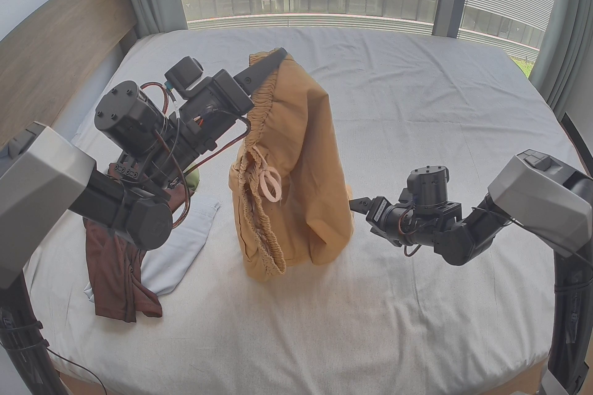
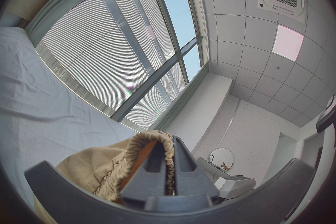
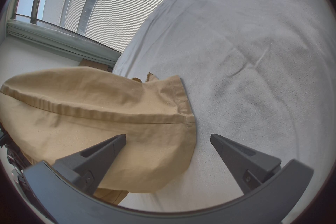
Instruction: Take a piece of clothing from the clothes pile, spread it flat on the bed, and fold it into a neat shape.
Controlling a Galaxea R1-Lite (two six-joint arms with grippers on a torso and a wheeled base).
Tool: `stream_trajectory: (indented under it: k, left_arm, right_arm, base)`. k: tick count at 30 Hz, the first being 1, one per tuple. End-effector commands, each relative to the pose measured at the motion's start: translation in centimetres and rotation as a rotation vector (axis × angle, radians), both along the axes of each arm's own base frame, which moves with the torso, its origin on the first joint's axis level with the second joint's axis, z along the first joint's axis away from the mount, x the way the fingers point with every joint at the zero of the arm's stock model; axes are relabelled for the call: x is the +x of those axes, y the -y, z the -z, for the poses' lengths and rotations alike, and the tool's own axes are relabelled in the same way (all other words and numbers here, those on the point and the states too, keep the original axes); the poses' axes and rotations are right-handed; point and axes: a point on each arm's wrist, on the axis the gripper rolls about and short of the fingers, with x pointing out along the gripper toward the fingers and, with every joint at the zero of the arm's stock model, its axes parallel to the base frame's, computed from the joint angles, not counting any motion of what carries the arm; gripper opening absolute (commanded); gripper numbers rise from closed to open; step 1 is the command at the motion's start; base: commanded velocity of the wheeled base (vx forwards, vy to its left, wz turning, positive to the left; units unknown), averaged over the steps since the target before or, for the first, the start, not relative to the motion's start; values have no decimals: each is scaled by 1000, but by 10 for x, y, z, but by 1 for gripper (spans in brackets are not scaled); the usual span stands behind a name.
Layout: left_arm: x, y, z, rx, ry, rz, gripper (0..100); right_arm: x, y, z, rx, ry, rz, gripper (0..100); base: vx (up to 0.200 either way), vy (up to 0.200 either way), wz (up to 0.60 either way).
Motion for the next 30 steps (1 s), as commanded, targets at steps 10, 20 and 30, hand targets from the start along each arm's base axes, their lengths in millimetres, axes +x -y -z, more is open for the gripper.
stream_trajectory:
  k: [10,20,30]
  left_arm:
    - [8,-15,1,2,1,-39,0]
    - [11,-18,2,3,-2,-50,0]
    - [11,-19,3,4,-5,-52,0]
  right_arm:
    - [25,-22,29,-22,-55,-21,100]
    - [41,-33,44,-13,-32,-29,100]
    - [44,-38,36,21,50,-34,0]
  base:
    - [0,0,0]
    - [0,0,0]
    - [0,0,0]
